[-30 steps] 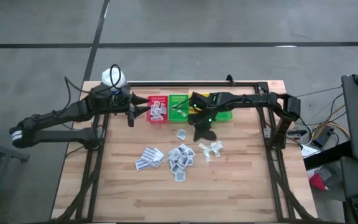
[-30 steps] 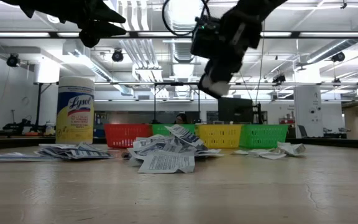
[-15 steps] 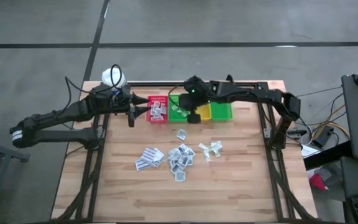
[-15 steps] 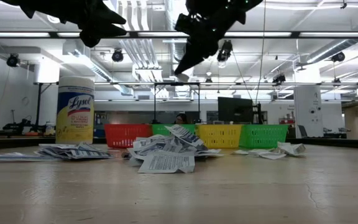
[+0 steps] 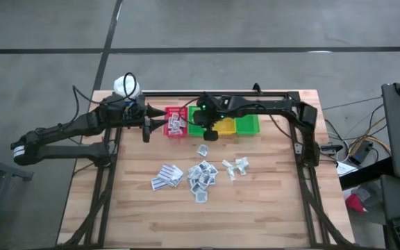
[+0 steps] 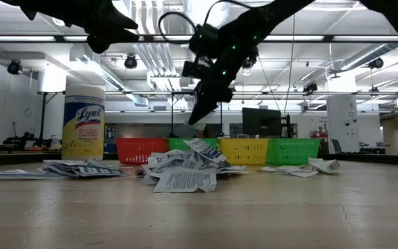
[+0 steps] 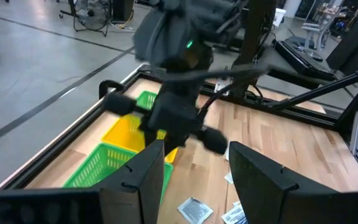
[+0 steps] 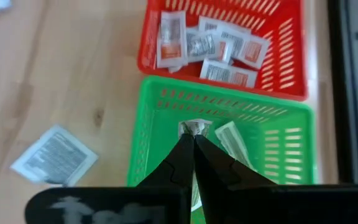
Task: Pick & Place First Aid Supplies
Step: Put the green bandage into the left green bin
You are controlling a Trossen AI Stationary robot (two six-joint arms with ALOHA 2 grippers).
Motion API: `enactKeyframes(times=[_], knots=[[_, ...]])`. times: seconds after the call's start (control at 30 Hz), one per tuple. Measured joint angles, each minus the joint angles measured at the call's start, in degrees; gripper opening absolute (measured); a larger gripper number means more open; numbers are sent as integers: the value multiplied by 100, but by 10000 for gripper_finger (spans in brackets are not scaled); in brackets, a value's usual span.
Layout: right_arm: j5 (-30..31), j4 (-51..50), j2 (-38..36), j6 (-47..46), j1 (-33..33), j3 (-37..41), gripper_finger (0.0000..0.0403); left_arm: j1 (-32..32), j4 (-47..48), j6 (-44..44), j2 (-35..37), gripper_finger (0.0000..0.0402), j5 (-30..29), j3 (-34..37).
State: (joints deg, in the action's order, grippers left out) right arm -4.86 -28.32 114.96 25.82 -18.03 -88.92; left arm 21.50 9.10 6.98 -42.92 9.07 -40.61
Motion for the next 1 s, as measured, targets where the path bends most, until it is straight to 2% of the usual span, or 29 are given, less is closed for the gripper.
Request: enactKeyframes(times=[0.17,0.43,0.53,0.9,1.0], knots=[[1,-101,451,109,-50,-320,8,0,-30,49,5,174,1,121],[15,-1074,983,353,-74,-1152,9,0,-245,219,16,175,3,357],[29,-1162,1110,390,-82,-1286,12,0,-281,219,20,175,3,363],[44,-1355,1253,413,-112,-1500,94,0,-313,193,73,175,5,368],[230,-1381,1168,514,-110,-1500,112,0,-313,197,77,174,5,368]])
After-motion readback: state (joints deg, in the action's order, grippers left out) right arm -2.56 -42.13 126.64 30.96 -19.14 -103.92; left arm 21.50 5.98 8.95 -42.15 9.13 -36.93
